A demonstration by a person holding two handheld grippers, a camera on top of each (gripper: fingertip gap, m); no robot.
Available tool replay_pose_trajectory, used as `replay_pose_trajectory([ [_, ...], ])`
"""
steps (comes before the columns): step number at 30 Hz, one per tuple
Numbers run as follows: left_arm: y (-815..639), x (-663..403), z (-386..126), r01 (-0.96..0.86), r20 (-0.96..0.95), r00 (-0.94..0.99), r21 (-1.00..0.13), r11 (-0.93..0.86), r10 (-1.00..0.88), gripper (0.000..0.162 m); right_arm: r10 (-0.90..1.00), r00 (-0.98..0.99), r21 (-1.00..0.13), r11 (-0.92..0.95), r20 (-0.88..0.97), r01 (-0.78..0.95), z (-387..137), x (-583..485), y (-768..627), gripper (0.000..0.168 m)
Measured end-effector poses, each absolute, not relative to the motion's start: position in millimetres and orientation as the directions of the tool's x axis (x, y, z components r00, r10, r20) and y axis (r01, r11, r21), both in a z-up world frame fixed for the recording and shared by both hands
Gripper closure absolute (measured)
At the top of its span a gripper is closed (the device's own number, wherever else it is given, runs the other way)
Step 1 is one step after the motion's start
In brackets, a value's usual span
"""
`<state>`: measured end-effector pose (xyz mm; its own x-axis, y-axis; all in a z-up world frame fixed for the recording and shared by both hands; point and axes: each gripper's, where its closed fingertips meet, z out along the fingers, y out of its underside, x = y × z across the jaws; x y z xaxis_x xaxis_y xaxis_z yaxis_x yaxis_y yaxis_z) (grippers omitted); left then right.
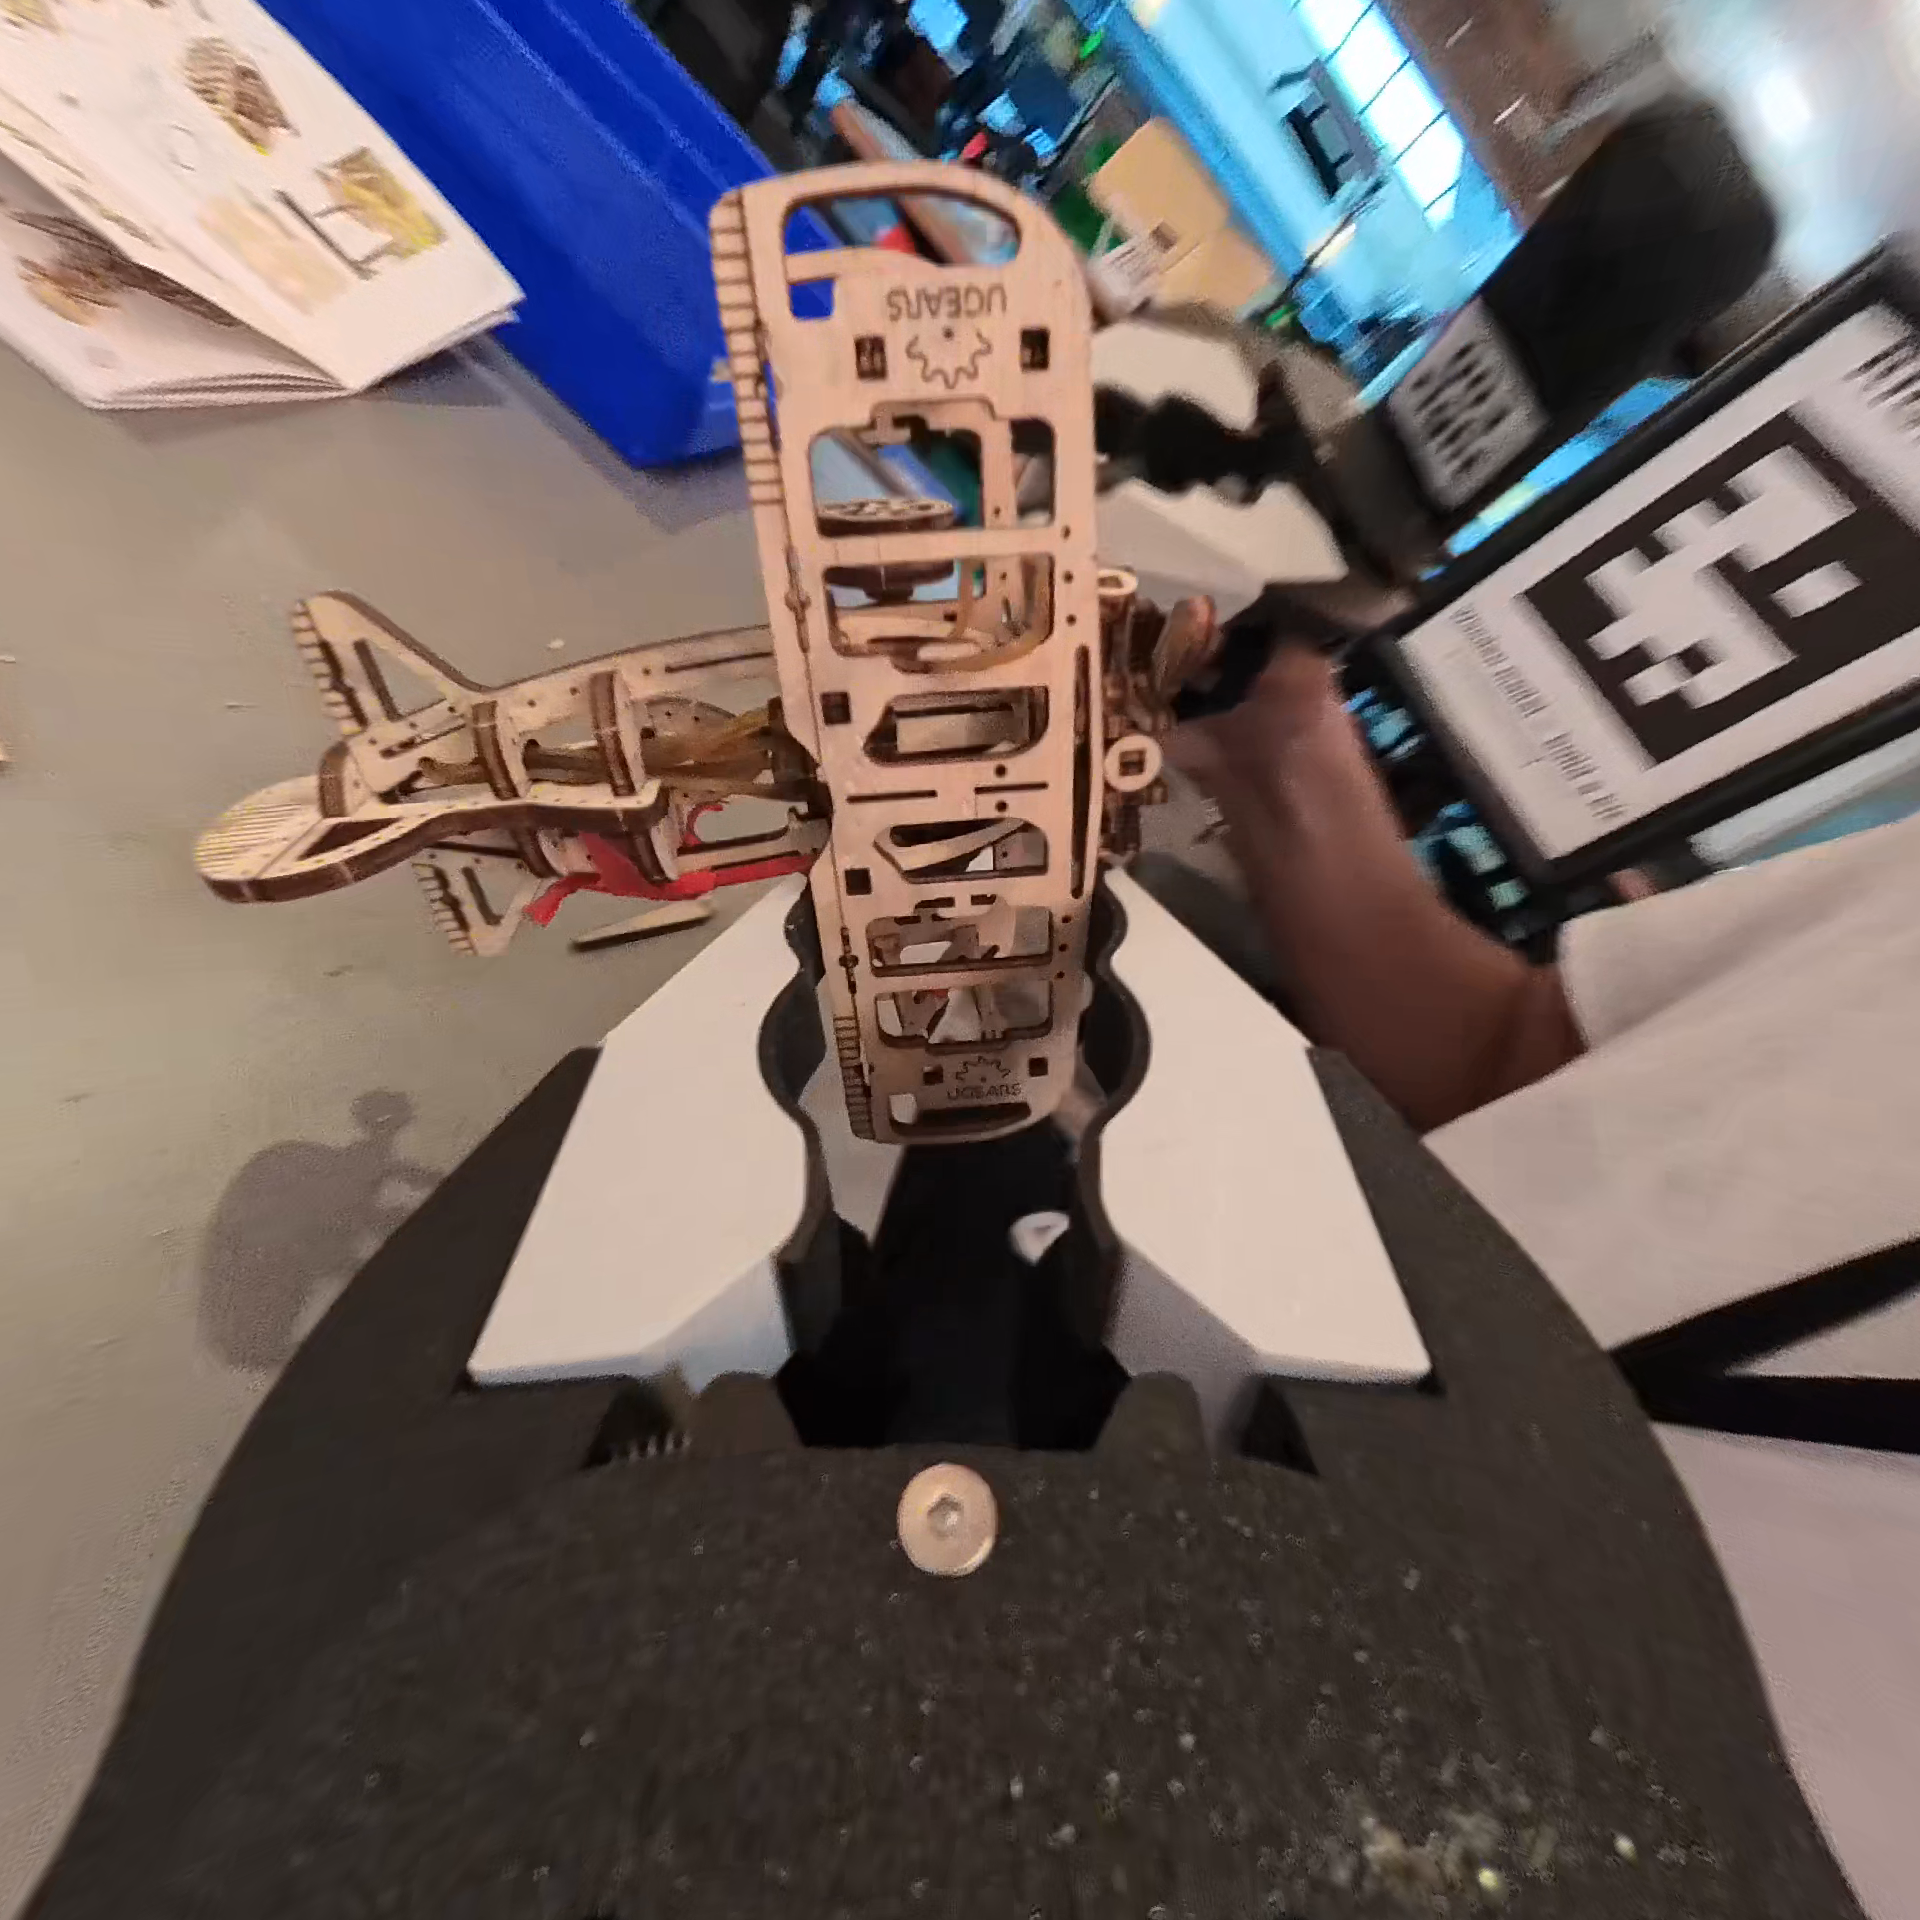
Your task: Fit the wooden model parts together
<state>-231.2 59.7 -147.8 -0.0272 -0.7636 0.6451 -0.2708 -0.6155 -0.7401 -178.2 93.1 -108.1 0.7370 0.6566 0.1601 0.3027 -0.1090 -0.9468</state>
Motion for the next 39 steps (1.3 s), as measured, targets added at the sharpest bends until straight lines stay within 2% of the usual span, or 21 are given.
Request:
replay_pose_trajectory([
  [5,46,-237,-128,-0.271,0.724,-0.200,-0.688,-0.673,-0.660,0.117,0.770,0.614,-0.982,0.096,0.176,0.161,-85,-187,77,0.153],
  [8,39,-241,-124,-0.299,0.726,-0.259,-0.687,-0.662,-0.637,0.117,0.803,0.547,-0.969,0.155,0.237,0.192,-78,-196,67,0.152],
  [11,33,-243,-119,-0.320,0.735,-0.300,-0.678,-0.662,-0.608,0.117,0.802,0.526,-0.950,0.158,0.283,0.270,-83,-199,69,0.153],
  [17,27,-244,-117,-0.345,0.741,-0.335,-0.671,-0.656,-0.582,0.116,0.877,0.449,-0.972,0.079,0.174,0.223,-75,-211,57,0.154],
  [20,27,-245,-118,-0.348,0.740,-0.336,-0.673,-0.653,-0.583,0.116,0.875,0.460,-0.978,0.064,0.152,0.201,-69,-210,56,0.147],
  [23,37,-245,-125,-0.335,0.695,-0.274,-0.717,-0.611,-0.665,0.116,0.898,0.439,-0.994,-0.014,0.034,0.106,-64,-211,49,0.135],
  [24,43,-244,-129,-0.328,0.666,-0.236,-0.740,-0.588,-0.707,0.117,0.894,0.449,-0.996,-0.047,-0.007,0.079,-65,-210,51,0.127],
  [26,57,-243,-138,-0.314,0.570,-0.131,-0.800,-0.512,-0.811,0.116,0.852,0.520,-0.993,-0.104,-0.063,0.049,-75,-202,65,0.126],
  [28,75,-244,-150,-0.315,0.391,0.019,-0.871,-0.377,-0.920,0.116,0.772,0.629,-0.993,-0.119,-0.091,0.002,-83,-192,83,0.120],
  [30,93,-248,-156,-0.337,0.177,0.157,-0.915,-0.221,-0.972,0.116,0.680,0.702,-0.976,-0.175,-0.213,-0.126,-86,-180,96,0.129],
  [31,96,-250,-157,-0.357,0.092,0.190,-0.921,-0.156,-0.977,0.116,0.650,0.697,-0.952,-0.238,-0.304,-0.193,-91,-178,99,0.126],
  [33,100,-252,-158,-0.396,-0.067,0.225,-0.918,-0.028,-0.972,0.116,0.647,0.616,-0.891,-0.364,-0.450,-0.270,-99,-184,97,0.111],
  [34,99,-253,-156,-0.408,-0.132,0.226,-0.913,0.029,-0.965,0.116,0.641,0.595,-0.872,-0.403,-0.485,-0.277,-103,-185,96,0.110],
  [39,98,-252,-150,-0.463,-0.346,0.256,-0.863,0.200,-0.903,0.116,0.624,0.600,-0.847,-0.497,-0.501,-0.190,-117,-201,96,0.101],
])
